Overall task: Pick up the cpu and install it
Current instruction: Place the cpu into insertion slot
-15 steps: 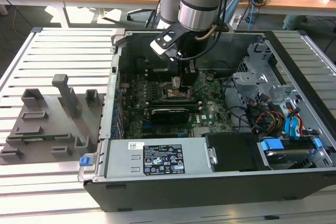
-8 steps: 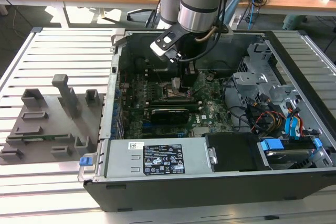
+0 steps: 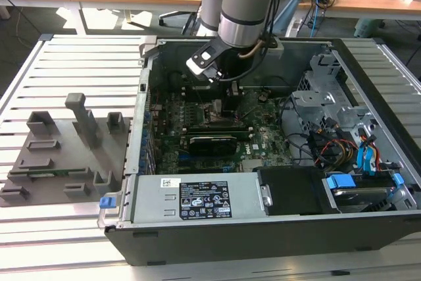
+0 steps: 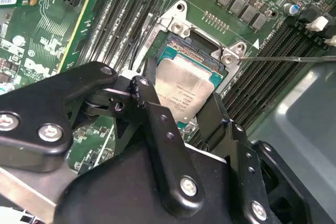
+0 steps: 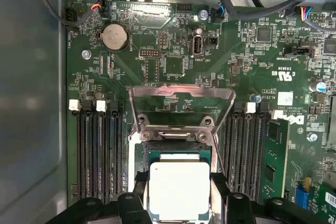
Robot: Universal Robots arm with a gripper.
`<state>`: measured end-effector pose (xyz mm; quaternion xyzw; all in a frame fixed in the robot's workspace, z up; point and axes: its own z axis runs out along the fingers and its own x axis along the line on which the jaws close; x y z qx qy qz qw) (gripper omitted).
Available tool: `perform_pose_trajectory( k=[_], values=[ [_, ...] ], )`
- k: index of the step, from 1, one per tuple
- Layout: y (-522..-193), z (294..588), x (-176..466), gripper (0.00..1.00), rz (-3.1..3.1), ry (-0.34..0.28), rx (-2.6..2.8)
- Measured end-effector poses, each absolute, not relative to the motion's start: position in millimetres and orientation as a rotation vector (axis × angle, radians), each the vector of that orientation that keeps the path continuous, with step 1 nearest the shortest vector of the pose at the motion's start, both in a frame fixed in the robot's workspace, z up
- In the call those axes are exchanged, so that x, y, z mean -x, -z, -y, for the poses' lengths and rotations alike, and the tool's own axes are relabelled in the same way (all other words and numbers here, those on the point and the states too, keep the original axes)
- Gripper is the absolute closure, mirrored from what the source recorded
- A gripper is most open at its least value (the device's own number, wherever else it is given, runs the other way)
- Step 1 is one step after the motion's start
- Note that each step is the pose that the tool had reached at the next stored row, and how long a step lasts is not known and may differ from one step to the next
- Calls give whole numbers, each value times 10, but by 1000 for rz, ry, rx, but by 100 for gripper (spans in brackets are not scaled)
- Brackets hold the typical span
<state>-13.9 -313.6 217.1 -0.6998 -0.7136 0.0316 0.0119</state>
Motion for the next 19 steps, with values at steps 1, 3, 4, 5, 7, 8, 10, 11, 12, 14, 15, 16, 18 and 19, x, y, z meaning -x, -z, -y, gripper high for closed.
perform_pose_trajectory(
  k=[1,3,4,5,7,8,10,11,12,14,15,16,18,19],
  values=[
    [-2134,3131,157,45,2225,-98,2182],
    [-2076,3129,158,45,2224,-98,2183],
    [-2043,3128,158,45,2223,-98,2184],
    [-2023,3127,157,45,2220,-98,2187],
    [-2008,3126,158,45,2216,-98,2191],
    [-2001,3126,157,45,2216,-98,2191],
    [-1994,3127,158,45,2216,-98,2191],
    [-1990,3127,158,45,2216,-98,2191],
    [-1986,3126,158,45,2216,-98,2191],
    [-1982,3127,158,45,2216,-99,2191],
    [-1982,3127,158,45,2216,-99,2191],
    [-1982,3126,158,45,2216,-98,2191],
    [-1981,3126,158,45,2216,-98,2191],
    [-1981,3126,158,45,2216,-98,2191]
  ],
)
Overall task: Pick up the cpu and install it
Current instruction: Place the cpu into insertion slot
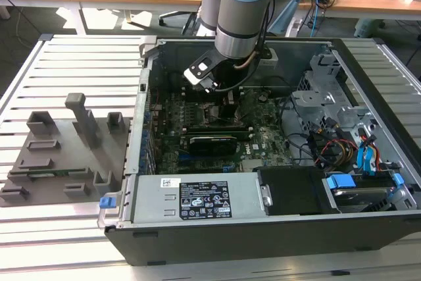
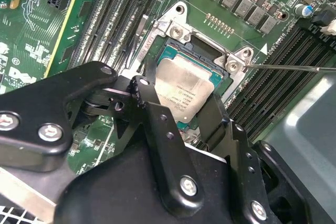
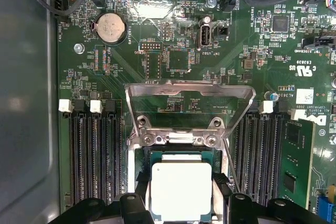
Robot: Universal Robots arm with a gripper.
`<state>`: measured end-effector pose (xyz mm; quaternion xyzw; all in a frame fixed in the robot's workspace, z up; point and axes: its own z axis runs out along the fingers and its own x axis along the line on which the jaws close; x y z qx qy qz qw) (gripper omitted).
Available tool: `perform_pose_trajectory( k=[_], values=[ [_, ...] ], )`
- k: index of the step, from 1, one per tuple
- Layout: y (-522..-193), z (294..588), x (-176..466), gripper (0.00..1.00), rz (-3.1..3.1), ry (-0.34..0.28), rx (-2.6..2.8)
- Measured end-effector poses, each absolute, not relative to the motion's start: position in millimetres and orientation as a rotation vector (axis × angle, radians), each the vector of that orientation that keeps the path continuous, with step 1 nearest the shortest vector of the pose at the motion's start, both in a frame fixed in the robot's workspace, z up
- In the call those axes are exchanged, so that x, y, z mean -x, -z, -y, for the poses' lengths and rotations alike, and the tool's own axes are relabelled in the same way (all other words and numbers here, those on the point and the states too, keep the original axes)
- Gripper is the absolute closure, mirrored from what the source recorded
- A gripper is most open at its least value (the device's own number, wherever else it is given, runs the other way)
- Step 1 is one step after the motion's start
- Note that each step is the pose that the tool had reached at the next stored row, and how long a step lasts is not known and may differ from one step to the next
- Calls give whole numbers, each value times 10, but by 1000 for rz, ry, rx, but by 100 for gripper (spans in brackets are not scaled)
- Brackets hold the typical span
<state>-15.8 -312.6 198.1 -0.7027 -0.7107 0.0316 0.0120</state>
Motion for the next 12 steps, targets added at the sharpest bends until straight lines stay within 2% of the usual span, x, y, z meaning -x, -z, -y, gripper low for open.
perform_pose_trajectory(
  k=[3,4,12],
  values=[
    [-1980,3126,158,44,2216,-98,2191],
    [-1980,3126,158,38,2216,-98,2191],
    [-1997,3126,157,38,2216,-99,2191]
  ],
)
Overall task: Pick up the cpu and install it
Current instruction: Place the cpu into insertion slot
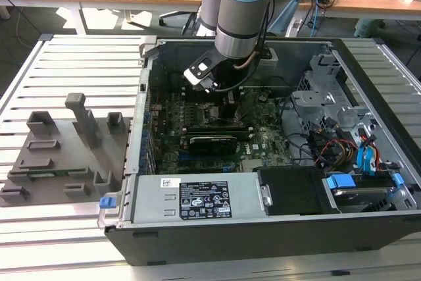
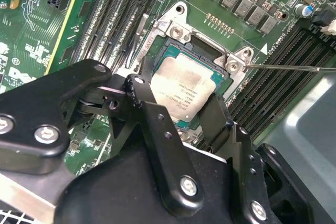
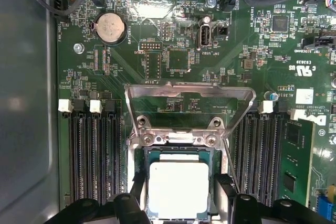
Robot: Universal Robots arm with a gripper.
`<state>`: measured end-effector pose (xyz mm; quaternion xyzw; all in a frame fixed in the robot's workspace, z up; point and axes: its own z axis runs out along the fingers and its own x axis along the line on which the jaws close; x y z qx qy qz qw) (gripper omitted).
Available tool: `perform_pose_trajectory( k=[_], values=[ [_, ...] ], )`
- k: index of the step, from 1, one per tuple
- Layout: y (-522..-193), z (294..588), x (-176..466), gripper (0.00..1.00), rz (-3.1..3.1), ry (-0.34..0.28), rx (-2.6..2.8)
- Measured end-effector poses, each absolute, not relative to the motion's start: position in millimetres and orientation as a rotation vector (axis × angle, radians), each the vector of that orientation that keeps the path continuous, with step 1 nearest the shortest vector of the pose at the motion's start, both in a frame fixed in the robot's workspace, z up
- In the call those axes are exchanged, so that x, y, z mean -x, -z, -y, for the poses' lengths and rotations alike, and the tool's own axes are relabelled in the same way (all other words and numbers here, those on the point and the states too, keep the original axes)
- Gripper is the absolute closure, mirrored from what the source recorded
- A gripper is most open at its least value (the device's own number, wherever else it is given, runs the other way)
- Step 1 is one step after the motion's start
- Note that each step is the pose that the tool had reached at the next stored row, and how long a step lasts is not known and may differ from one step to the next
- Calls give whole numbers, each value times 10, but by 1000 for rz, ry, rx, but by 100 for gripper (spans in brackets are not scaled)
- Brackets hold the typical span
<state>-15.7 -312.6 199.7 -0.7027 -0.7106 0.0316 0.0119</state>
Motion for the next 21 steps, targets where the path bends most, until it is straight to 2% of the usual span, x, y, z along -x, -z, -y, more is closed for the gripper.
perform_pose_trajectory(
  k=[5,7,9,10,13,21],
  values=[
    [-2124,3125,159,38,2217,-97,2192],
    [-2149,3124,159,53,2217,-97,2192],
    [-2149,3124,160,53,2216,-96,2192],
    [-2150,3124,161,71,2215,-94,2191],
    [-2136,3124,160,89,2210,-80,2184],
    [-2034,3126,146,89,2206,-78,2181]
  ],
)
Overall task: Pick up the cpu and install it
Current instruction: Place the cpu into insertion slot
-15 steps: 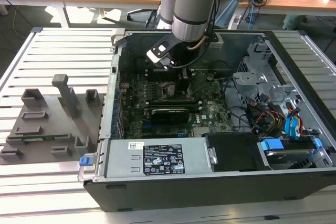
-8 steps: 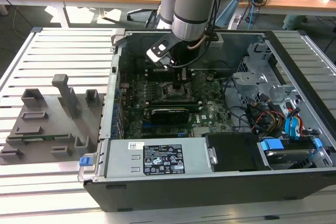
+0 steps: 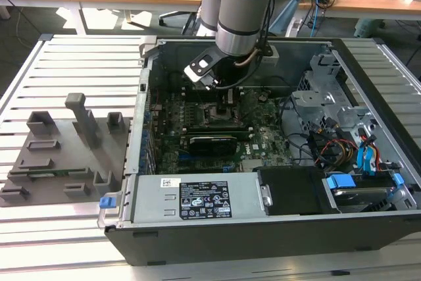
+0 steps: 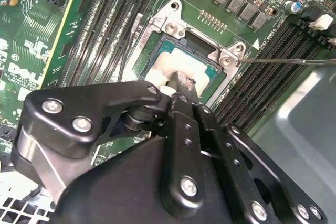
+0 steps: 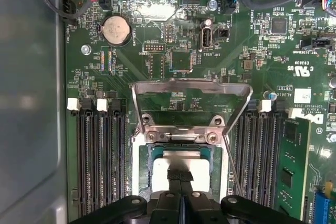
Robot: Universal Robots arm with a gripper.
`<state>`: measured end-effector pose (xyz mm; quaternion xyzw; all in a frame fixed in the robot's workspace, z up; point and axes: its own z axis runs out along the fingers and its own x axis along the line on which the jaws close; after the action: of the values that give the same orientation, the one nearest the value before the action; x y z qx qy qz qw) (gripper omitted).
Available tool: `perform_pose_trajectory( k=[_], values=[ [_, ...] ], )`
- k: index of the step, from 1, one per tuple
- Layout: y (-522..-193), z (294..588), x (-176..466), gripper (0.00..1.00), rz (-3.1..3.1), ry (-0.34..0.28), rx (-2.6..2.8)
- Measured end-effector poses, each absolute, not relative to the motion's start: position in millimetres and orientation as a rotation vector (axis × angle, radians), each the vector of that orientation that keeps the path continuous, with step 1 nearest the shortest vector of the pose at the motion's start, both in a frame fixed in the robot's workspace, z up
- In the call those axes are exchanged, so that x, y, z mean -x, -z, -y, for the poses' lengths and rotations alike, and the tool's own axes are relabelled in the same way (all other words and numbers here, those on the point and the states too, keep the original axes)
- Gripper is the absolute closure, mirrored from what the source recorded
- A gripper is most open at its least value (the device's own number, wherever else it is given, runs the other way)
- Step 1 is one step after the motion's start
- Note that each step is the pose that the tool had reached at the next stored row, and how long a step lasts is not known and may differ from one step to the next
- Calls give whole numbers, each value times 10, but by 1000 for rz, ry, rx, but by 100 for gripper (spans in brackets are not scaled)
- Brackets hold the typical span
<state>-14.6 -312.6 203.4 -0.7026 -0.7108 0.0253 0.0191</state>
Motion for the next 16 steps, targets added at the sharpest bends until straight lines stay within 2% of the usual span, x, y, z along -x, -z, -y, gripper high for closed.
perform_pose_trajectory(
  k=[5,16],
  values=[
    [-2033,3123,52,89,2206,-78,2180],
    [-2332,3123,40,89,2211,-92,2186]
  ],
)
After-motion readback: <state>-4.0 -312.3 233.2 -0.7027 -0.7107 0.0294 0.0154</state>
